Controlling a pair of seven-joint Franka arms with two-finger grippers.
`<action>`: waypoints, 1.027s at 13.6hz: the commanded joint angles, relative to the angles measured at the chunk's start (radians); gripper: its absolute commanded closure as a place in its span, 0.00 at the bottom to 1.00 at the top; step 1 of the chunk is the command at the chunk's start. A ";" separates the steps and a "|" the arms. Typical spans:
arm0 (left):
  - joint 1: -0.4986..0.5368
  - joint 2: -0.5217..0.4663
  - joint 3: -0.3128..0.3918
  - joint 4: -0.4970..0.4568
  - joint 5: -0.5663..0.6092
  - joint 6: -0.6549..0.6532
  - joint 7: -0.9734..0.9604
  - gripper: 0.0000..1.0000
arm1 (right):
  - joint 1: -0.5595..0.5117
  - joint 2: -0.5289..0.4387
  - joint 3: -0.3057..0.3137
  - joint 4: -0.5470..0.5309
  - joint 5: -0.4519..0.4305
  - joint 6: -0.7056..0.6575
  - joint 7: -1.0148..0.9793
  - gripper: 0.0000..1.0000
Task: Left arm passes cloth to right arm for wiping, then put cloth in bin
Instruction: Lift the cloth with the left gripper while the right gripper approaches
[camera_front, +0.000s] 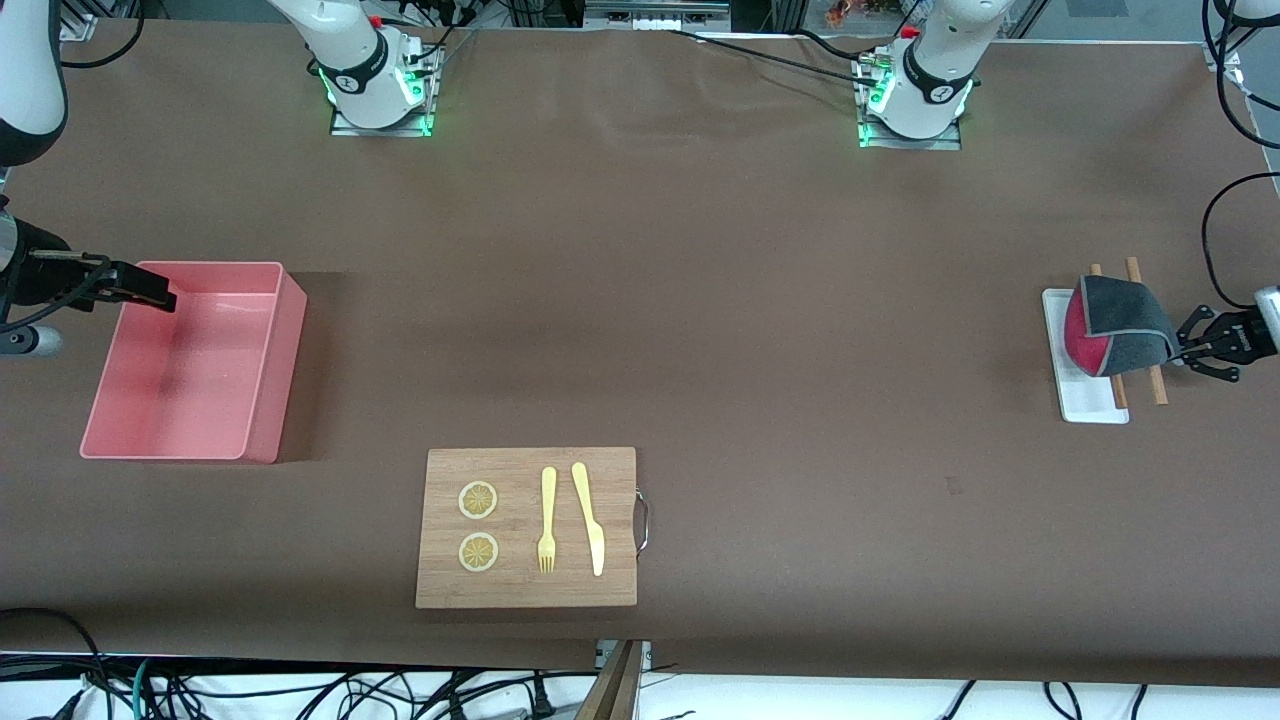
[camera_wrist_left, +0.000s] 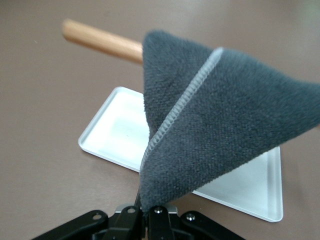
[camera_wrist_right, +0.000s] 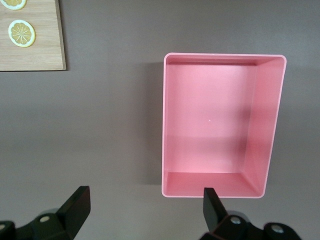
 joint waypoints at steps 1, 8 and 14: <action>0.003 -0.038 -0.009 0.080 0.056 -0.086 -0.108 1.00 | -0.001 -0.010 0.006 -0.009 0.071 0.008 0.051 0.00; -0.039 -0.302 -0.024 0.073 0.144 -0.241 -0.602 1.00 | 0.033 0.087 0.082 -0.011 0.355 0.112 0.511 0.00; -0.255 -0.437 -0.025 0.073 0.240 -0.266 -1.187 1.00 | 0.044 0.194 0.295 -0.011 0.362 0.287 0.853 0.00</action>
